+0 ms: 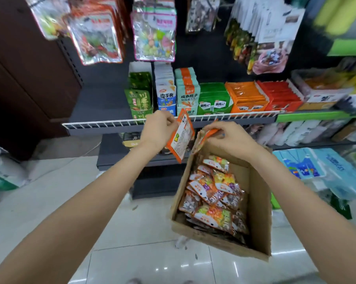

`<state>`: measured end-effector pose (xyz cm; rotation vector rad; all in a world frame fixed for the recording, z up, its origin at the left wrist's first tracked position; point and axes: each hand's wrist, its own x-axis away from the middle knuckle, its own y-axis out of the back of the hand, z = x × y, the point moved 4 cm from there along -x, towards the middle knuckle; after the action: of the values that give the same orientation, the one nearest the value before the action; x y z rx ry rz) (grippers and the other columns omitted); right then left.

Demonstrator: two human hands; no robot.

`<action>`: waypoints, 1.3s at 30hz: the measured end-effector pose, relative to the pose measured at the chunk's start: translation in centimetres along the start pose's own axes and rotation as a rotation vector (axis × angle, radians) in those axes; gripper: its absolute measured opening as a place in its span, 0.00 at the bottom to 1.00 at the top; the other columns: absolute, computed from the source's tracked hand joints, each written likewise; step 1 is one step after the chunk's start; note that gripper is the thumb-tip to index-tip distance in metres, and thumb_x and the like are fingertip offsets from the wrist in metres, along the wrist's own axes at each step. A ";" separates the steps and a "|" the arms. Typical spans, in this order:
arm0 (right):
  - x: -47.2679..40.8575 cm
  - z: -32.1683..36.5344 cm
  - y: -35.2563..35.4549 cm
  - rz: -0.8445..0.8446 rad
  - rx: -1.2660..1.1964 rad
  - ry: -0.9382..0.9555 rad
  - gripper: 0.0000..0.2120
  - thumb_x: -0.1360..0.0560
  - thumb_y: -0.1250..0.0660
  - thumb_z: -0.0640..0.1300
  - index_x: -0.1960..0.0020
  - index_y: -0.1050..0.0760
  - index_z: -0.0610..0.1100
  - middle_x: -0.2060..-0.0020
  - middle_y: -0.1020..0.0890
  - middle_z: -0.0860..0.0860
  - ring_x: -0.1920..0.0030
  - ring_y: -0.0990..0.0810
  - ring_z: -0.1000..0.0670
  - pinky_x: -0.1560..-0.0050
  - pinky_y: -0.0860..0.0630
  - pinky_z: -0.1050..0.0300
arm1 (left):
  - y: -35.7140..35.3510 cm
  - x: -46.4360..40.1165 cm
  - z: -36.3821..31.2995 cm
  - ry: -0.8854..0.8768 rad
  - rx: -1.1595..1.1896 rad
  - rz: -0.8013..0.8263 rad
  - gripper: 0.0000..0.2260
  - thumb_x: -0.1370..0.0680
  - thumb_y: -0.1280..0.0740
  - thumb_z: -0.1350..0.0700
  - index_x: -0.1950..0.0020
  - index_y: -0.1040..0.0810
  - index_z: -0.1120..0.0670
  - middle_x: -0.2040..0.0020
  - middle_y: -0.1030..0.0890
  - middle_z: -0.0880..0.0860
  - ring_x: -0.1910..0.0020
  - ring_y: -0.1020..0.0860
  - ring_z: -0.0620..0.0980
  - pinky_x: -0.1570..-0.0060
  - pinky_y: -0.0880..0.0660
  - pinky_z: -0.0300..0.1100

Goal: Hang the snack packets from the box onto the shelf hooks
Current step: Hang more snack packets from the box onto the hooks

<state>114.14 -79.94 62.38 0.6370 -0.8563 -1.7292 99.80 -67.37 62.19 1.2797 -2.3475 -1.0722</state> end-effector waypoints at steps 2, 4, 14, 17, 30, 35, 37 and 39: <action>-1.4 3.5 0.4 0.004 0.037 0.068 0.11 0.27 0.32 0.40 0.44 0.21 0.44 0.51 0.20 0.50 0.51 0.22 0.52 0.47 0.26 0.57 | 3.5 -0.5 0.5 0.009 -0.027 -0.064 0.06 0.24 0.32 0.54 0.58 0.18 0.55 0.63 0.21 0.50 0.61 0.22 0.48 0.61 0.27 0.39; -3.3 7.3 0.2 -0.081 0.122 0.130 0.07 0.27 0.30 0.44 0.49 0.19 0.46 0.54 0.19 0.50 0.51 0.22 0.49 0.49 0.26 0.52 | 7.6 -0.8 1.8 0.017 -0.052 -0.134 0.06 0.24 0.32 0.52 0.57 0.17 0.52 0.62 0.21 0.48 0.59 0.22 0.48 0.59 0.26 0.40; -12.1 23.4 -5.1 -0.266 -0.072 0.196 0.06 0.27 0.30 0.44 0.58 0.17 0.42 0.70 0.26 0.55 0.69 0.30 0.59 0.66 0.36 0.65 | 25.6 -3.7 10.5 0.048 -0.063 -0.324 0.08 0.23 0.35 0.55 0.58 0.19 0.54 0.63 0.19 0.51 0.58 0.20 0.52 0.60 0.24 0.45; -15.2 27.6 -6.7 -0.314 -0.189 0.188 0.07 0.26 0.31 0.41 0.59 0.18 0.38 0.75 0.29 0.55 0.74 0.30 0.61 0.71 0.36 0.69 | 30.3 -5.2 13.8 0.067 -0.043 -0.339 0.10 0.25 0.36 0.58 0.62 0.19 0.60 0.64 0.18 0.57 0.59 0.19 0.56 0.61 0.23 0.46; -27.6 37.0 -9.6 -0.558 -0.388 0.059 0.07 0.23 0.34 0.43 0.50 0.19 0.42 0.55 0.19 0.52 0.54 0.23 0.53 0.53 0.28 0.57 | 41.5 -10.6 20.4 0.029 0.021 -0.459 0.07 0.25 0.35 0.56 0.62 0.20 0.50 0.63 0.19 0.50 0.60 0.19 0.52 0.57 0.20 0.48; -29.6 37.1 -9.7 -0.677 -0.334 0.015 0.06 0.23 0.35 0.42 0.51 0.20 0.42 0.53 0.18 0.50 0.52 0.24 0.53 0.53 0.32 0.61 | 42.4 -12.1 21.0 0.011 0.016 -0.459 0.08 0.25 0.35 0.57 0.61 0.19 0.51 0.63 0.18 0.50 0.61 0.19 0.51 0.59 0.21 0.46; -29.7 37.2 -9.8 -0.707 -0.252 0.049 0.07 0.23 0.35 0.42 0.51 0.20 0.41 0.53 0.18 0.49 0.55 0.25 0.54 0.55 0.33 0.63 | 42.4 -12.8 21.3 0.005 0.014 -0.445 0.07 0.24 0.35 0.57 0.61 0.19 0.52 0.64 0.18 0.51 0.61 0.19 0.52 0.59 0.21 0.46; -29.9 37.2 -9.9 -0.725 -0.181 0.069 0.08 0.23 0.35 0.43 0.51 0.20 0.40 0.54 0.18 0.49 0.58 0.26 0.55 0.61 0.35 0.67 | 42.2 -13.5 21.4 -0.002 0.023 -0.431 0.07 0.24 0.35 0.57 0.60 0.19 0.52 0.63 0.18 0.51 0.60 0.19 0.53 0.58 0.20 0.48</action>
<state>89.16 -40.77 77.08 0.9505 -0.4242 -2.3782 70.16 -31.82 78.87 1.8479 -2.1402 -1.1613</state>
